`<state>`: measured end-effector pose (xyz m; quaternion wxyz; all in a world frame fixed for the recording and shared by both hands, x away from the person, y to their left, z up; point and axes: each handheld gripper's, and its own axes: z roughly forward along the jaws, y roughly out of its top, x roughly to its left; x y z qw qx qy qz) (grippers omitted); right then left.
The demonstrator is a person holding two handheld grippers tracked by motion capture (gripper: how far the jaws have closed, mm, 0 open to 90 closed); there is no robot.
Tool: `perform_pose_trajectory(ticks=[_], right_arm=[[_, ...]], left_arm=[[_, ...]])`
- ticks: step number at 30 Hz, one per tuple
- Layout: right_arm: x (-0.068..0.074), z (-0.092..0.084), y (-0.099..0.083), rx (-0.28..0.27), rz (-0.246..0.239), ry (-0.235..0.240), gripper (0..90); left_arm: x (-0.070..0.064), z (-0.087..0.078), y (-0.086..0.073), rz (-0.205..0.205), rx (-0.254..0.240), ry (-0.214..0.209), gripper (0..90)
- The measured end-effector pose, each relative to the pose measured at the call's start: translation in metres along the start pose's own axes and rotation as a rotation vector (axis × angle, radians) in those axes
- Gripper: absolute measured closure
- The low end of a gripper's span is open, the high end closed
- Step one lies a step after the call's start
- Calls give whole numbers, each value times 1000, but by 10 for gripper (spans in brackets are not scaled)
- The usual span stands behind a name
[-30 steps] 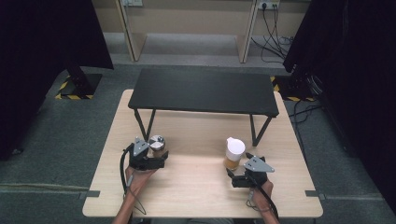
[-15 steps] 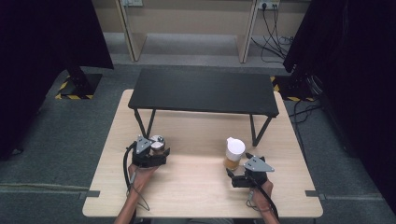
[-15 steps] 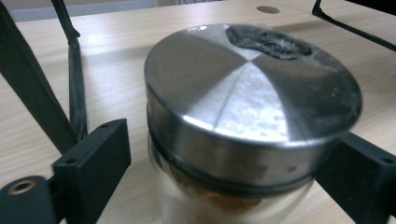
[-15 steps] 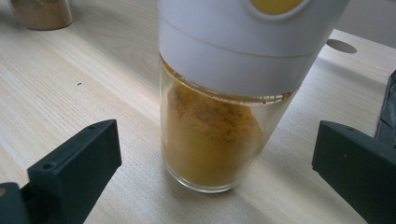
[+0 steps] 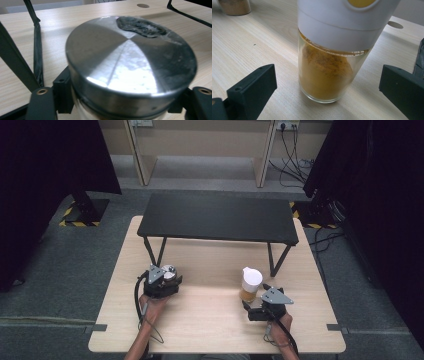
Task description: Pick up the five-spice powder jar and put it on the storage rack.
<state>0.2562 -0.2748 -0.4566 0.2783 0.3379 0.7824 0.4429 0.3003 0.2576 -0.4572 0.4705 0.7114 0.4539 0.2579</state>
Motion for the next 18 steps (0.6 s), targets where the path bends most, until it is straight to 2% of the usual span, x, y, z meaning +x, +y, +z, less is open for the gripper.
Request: perform_pose_trajectory(ticks=[8,18], right_arm=[[0,0,0,0,0,-1,12],[0,0,0,-2,2,-1,12]], left_arm=[[-1,0,2,20,5,-1,298],[4,-7,3,10,-11,-23,302]])
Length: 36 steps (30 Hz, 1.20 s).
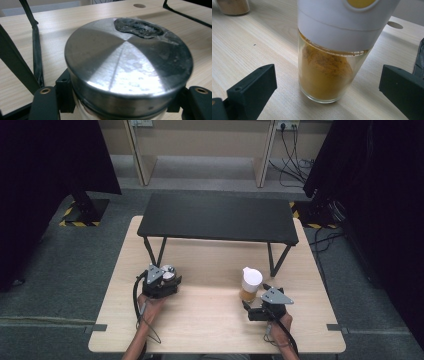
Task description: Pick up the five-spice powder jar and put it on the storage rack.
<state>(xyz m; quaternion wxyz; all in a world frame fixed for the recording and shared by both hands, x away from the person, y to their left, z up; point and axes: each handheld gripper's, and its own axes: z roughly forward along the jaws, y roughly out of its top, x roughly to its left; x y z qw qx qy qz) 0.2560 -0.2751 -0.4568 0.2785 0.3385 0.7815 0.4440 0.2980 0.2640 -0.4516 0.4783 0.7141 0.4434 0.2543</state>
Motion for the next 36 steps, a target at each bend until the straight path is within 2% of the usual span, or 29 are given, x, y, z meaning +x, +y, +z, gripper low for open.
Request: perform_pose_trajectory(ticks=[4,12,15,18,19,20,23,27,30,33,36], right_arm=[[0,0,0,-1,-1,0,12],[0,0,0,-1,0,1,12],[0,0,0,0,-2,0,12],[0,0,0,-1,-1,1,12],[0,0,0,-1,-1,0,12],[0,0,0,-1,-1,0,12],[0,0,0,-2,1,0,12],[0,0,0,-2,2,0,12],[0,0,0,-2,2,-1,12],[0,0,0,-2,3,-1,12],[0,0,-1,-3,5,-2,12]], left_arm=[[2,-8,9,14,-2,-7,303],[8,-16,23,7,14,-19,303],[10,-24,35,28,24,-30,303],[12,-28,42,28,25,-46,303],[13,-34,52,32,24,-57,303],[13,-34,52,32,24,-57,303],[14,-44,72,38,13,-78,303],[11,-56,99,78,11,-91,303],[8,-64,122,93,12,-107,303],[5,-67,143,106,13,-108,304],[5,-67,162,97,8,-117,303]])
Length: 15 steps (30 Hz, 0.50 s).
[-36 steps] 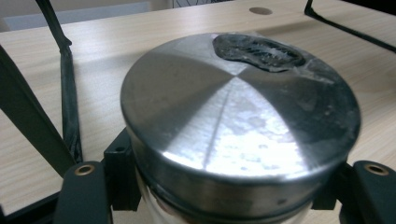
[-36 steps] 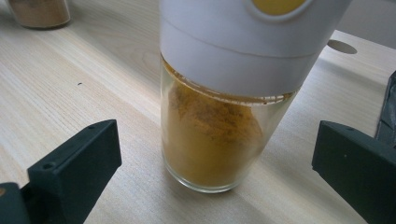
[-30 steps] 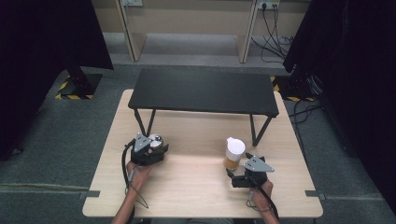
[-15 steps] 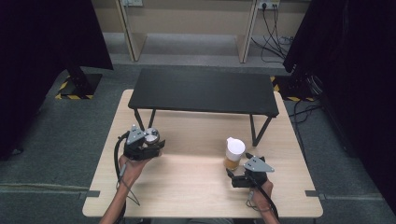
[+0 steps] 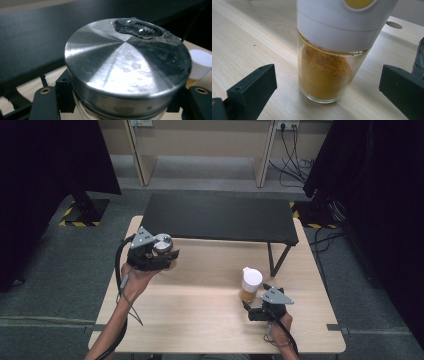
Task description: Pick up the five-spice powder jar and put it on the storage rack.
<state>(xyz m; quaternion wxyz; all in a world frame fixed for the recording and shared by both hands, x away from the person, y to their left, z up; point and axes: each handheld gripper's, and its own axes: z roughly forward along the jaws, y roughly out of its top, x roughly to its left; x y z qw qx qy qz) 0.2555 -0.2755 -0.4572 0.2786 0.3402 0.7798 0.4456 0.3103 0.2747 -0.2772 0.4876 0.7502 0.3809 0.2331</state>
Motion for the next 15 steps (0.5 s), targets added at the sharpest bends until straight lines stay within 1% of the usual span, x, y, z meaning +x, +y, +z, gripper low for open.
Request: perform_pose_trajectory(ticks=[4,7,9,11,13,15], right_arm=[[0,0,0,1,1,1,12],[0,0,0,1,0,1,12],[0,0,0,0,1,2,12],[0,0,0,0,4,2,12],[-1,-1,-1,-3,7,3,12],[-1,-1,-1,-4,7,6,12]], left_arm=[[1,0,20,-8,-8,-14,304],[-3,4,38,4,1,4,304],[-2,8,47,-7,-3,8,303],[-3,13,53,-16,-11,23,304],[-2,20,57,-22,-17,30,303],[-1,27,59,-37,-21,38,303]])
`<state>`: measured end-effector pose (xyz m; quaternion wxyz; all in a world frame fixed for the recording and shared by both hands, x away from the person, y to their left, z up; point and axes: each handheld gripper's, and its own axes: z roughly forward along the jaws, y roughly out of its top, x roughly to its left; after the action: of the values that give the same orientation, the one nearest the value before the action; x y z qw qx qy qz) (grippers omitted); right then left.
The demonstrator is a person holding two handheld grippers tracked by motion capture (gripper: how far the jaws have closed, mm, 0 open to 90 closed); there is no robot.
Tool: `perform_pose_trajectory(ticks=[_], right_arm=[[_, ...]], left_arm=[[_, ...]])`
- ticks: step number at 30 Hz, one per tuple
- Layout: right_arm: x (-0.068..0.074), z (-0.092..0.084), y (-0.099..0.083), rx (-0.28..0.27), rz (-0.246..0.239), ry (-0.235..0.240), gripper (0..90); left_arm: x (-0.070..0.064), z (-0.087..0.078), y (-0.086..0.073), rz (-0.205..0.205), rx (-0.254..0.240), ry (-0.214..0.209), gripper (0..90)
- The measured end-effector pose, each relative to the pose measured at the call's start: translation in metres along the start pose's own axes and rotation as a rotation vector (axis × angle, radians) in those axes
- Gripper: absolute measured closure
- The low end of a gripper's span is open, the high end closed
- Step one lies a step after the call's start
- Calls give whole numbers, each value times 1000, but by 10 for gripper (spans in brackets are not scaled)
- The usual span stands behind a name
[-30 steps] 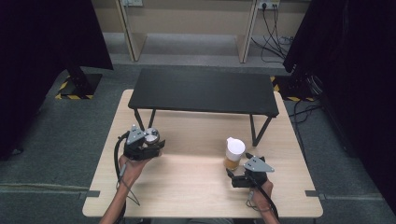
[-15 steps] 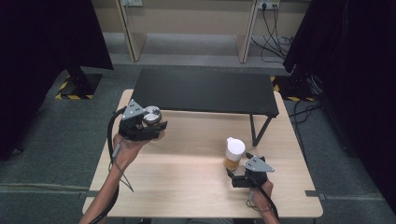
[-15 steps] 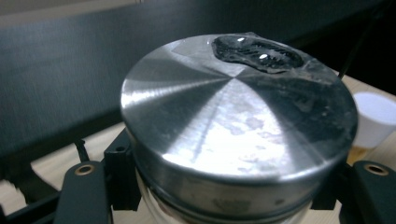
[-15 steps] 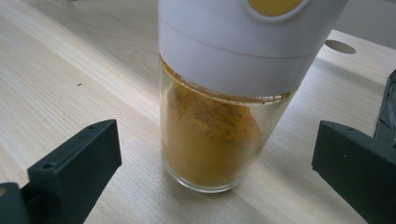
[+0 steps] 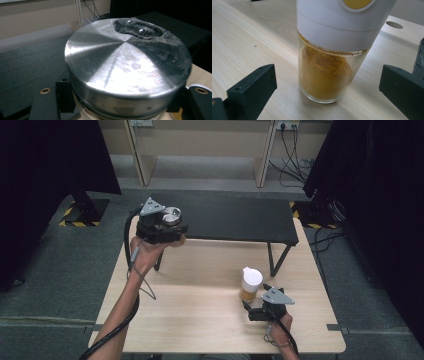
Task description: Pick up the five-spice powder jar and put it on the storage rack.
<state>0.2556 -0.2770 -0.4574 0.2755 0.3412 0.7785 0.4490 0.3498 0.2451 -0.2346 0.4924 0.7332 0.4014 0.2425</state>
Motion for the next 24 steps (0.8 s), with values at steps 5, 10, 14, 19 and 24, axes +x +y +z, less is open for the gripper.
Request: perform_pose_trajectory(ticks=[5,10,14,19,24], right_arm=[[-1,0,0,-3,4,2,12],[-1,-1,-1,-2,4,5,12],[0,0,0,-2,2,4,12],[0,0,0,-4,2,1,12],[1,0,0,-4,-5,4,12]], left_arm=[[0,17,11,-23,4,46,304],[3,26,24,-51,7,103,303],[-1,31,37,-28,42,156,303],[0,38,42,-57,44,174,303],[1,47,44,-56,61,188,303]])
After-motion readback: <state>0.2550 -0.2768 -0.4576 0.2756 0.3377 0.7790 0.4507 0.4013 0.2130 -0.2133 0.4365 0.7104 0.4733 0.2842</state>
